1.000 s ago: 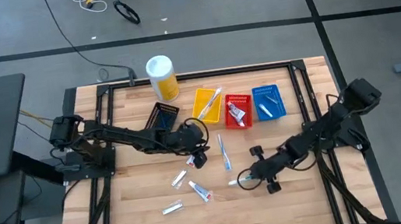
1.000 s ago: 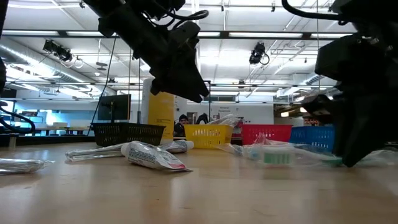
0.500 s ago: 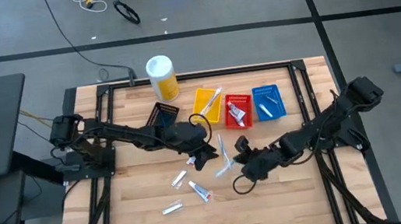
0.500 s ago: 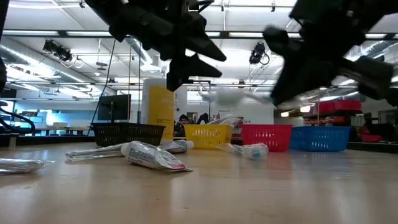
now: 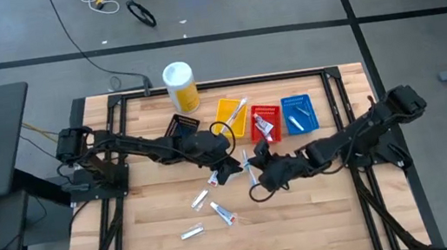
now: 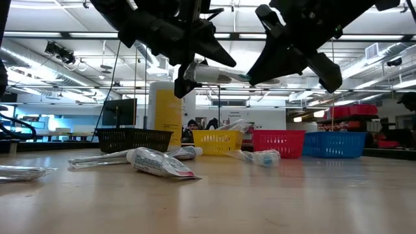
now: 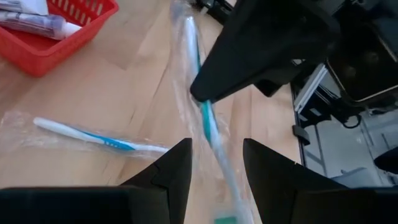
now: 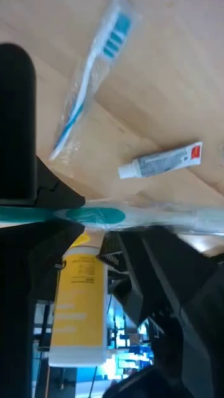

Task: Pick & Place Travel size toiletries
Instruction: Put the green toothbrush into the yellow bin

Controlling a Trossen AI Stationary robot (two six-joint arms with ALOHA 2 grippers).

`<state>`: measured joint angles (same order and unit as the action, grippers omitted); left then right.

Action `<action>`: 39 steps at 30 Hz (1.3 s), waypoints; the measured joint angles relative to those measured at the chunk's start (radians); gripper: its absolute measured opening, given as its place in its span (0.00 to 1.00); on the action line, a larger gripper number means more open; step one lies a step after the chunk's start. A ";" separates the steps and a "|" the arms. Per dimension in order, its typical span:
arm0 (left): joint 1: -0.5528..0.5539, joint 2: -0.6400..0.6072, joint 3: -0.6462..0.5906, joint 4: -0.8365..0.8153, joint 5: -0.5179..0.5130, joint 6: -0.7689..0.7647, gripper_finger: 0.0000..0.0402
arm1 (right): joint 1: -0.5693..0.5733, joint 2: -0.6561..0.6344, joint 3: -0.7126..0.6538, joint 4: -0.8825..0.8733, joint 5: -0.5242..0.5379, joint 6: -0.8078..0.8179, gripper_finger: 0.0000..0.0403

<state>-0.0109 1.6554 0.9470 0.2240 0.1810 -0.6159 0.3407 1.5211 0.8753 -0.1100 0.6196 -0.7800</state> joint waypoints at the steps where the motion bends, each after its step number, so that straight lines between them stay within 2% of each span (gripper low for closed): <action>1: 0.000 0.000 0.000 -0.002 -0.006 0.000 0.38 | -0.003 0.000 0.000 0.010 0.000 -0.005 0.05; 12: 0.000 0.000 0.000 0.000 -0.042 0.031 0.37 | -0.039 0.000 0.000 0.075 0.000 0.012 0.05; 17: 0.003 0.000 0.000 0.000 -0.059 0.071 0.28 | -0.039 0.000 0.000 0.074 -0.004 0.030 0.06; 25: 0.005 0.000 0.000 -0.014 -0.062 0.094 0.11 | -0.039 -0.001 0.000 0.073 -0.048 0.069 0.21; 30: 0.005 0.000 0.000 -0.045 -0.095 0.095 0.07 | -0.039 -0.001 0.000 0.070 -0.016 0.102 0.23; 34: 0.005 0.000 0.000 -0.077 -0.174 0.069 0.11 | -0.036 -0.001 0.000 0.070 0.025 0.180 0.23; 39: 0.040 0.000 0.000 -0.104 -0.347 0.047 0.09 | -0.030 -0.001 0.000 0.067 0.033 0.463 0.24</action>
<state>0.0286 1.6554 0.9466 0.1198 -0.1658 -0.5690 0.3103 1.5204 0.8753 -0.0431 0.6530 -0.3171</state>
